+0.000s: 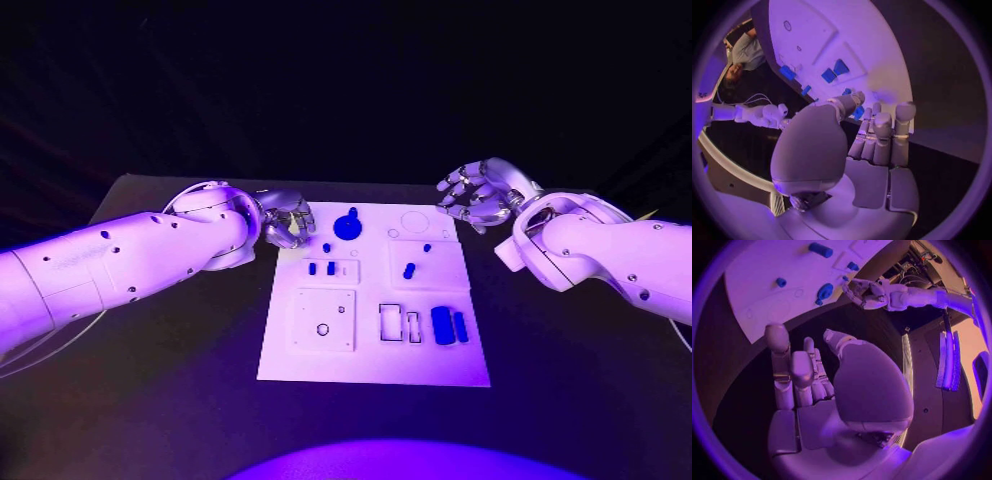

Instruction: Assemble the parts on the task board

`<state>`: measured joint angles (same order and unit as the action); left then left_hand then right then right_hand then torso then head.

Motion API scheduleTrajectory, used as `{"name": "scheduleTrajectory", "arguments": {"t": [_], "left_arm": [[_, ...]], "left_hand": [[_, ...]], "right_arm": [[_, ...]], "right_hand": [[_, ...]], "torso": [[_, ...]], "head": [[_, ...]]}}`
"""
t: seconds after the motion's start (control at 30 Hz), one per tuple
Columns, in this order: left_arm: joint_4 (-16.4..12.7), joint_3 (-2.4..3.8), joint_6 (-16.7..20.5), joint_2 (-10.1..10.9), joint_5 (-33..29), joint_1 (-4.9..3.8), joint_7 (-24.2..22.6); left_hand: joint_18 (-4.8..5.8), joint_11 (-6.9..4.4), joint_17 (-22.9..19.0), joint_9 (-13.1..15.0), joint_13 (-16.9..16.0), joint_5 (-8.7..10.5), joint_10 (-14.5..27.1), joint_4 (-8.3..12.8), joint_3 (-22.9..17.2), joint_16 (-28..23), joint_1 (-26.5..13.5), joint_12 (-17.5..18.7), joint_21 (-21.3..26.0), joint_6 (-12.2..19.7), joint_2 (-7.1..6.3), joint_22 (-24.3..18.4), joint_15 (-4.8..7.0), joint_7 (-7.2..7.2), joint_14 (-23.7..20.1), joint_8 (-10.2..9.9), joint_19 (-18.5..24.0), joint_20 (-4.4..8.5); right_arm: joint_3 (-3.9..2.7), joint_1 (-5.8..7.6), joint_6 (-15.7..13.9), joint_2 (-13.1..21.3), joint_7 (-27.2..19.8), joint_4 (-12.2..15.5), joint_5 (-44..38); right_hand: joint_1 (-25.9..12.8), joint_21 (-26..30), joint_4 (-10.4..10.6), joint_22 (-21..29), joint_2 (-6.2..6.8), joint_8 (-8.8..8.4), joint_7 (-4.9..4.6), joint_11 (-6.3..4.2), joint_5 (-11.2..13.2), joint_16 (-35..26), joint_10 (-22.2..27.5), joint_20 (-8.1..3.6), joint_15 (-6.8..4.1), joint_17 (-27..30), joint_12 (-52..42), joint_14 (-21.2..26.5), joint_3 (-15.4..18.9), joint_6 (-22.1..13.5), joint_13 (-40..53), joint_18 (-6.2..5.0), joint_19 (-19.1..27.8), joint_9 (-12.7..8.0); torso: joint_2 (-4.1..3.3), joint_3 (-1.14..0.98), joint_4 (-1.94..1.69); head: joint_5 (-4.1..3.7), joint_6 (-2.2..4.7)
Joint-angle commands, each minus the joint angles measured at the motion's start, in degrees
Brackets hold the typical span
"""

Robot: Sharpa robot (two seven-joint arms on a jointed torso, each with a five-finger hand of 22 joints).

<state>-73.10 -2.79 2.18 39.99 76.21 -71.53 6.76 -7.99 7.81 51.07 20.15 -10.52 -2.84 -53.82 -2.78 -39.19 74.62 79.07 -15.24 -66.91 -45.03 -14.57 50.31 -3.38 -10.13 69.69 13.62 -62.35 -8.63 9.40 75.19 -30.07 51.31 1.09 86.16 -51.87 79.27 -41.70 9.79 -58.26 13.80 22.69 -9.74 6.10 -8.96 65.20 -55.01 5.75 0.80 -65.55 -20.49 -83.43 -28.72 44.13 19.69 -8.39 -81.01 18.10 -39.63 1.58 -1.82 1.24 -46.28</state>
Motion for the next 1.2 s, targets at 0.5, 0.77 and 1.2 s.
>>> {"name": "scheduleTrajectory", "arguments": {"t": [0.5, 0.77, 1.2], "left_arm": [[-5.82, 1.37, 4.39, 7.83, -49.39, 0.06, -21.33], [-8.82, 1.39, 3.65, 10.13, -63.31, 0.32, -25.73], [-10.17, 1.39, 3.58, 11.21, -66.63, 0.43, -27.45]], "left_hand": [[-2.29, 0.1, -16.19, 1.21, -1.05, -0.11, -0.6, 1.07, 0.39, -10.7, 0.46, -4.44, 5.77, -3.28, 2.22, -8.53, -0.04, -1.45, -10.02, 3.1, 6.28, -0.1], [-2.66, 0.1, -17.88, 1.38, -1.44, -0.12, 0.18, 0.73, 2.39, -13.71, 0.02, -5.99, 9.4, -2.9, 2.6, -11.92, -0.14, -1.41, -11.91, 3.47, 8.76, -0.19], [-2.63, 0.17, -18.46, 1.41, -1.54, -0.09, 0.57, 0.25, 3.7, -14.63, -0.64, -6.65, 10.65, -2.77, 2.56, -12.76, -0.26, -1.47, -12.23, 3.63, 8.93, -0.3]], "right_arm": [[0.0, -0.92, 14.17, -0.15, 6.08, -1.83, -35.11], [0.03, -2.37, 14.24, -1.69, 9.08, -2.07, -41.85], [0.04, -4.29, 14.46, -4.66, 9.77, -4.19, -43.83]], "right_hand": [[-0.84, -17.0, -3.47, -12.6, 0.55, -2.75, 1.12, -0.98, 3.88, 10.06, -5.11, -0.55, -0.64, -9.3, 7.17, -3.16, -4.31, 6.73, -8.69, 3.0, -2.79, -1.64], [-1.36, -17.3, -3.81, -13.02, 0.99, -3.38, 1.01, -0.71, 4.31, 10.53, -4.1, -0.45, -0.33, -9.71, 8.3, -3.23, -4.04, 6.72, -9.57, 3.02, -2.58, -1.88], [-1.33, -18.66, -4.14, -13.99, 0.65, -3.59, 1.24, -0.91, 4.03, 11.16, -4.71, -0.44, -0.36, -10.26, 8.38, -3.43, -4.37, 7.27, -9.99, 3.2, -2.83, -1.93]], "torso": [[-0.04, 0.07, -0.02], [-0.01, 0.17, -0.1], [-0.05, 0.1, -0.12]], "head": [[-2.19, 1.32], [-3.21, 1.55], [-2.83, 1.63]]}}
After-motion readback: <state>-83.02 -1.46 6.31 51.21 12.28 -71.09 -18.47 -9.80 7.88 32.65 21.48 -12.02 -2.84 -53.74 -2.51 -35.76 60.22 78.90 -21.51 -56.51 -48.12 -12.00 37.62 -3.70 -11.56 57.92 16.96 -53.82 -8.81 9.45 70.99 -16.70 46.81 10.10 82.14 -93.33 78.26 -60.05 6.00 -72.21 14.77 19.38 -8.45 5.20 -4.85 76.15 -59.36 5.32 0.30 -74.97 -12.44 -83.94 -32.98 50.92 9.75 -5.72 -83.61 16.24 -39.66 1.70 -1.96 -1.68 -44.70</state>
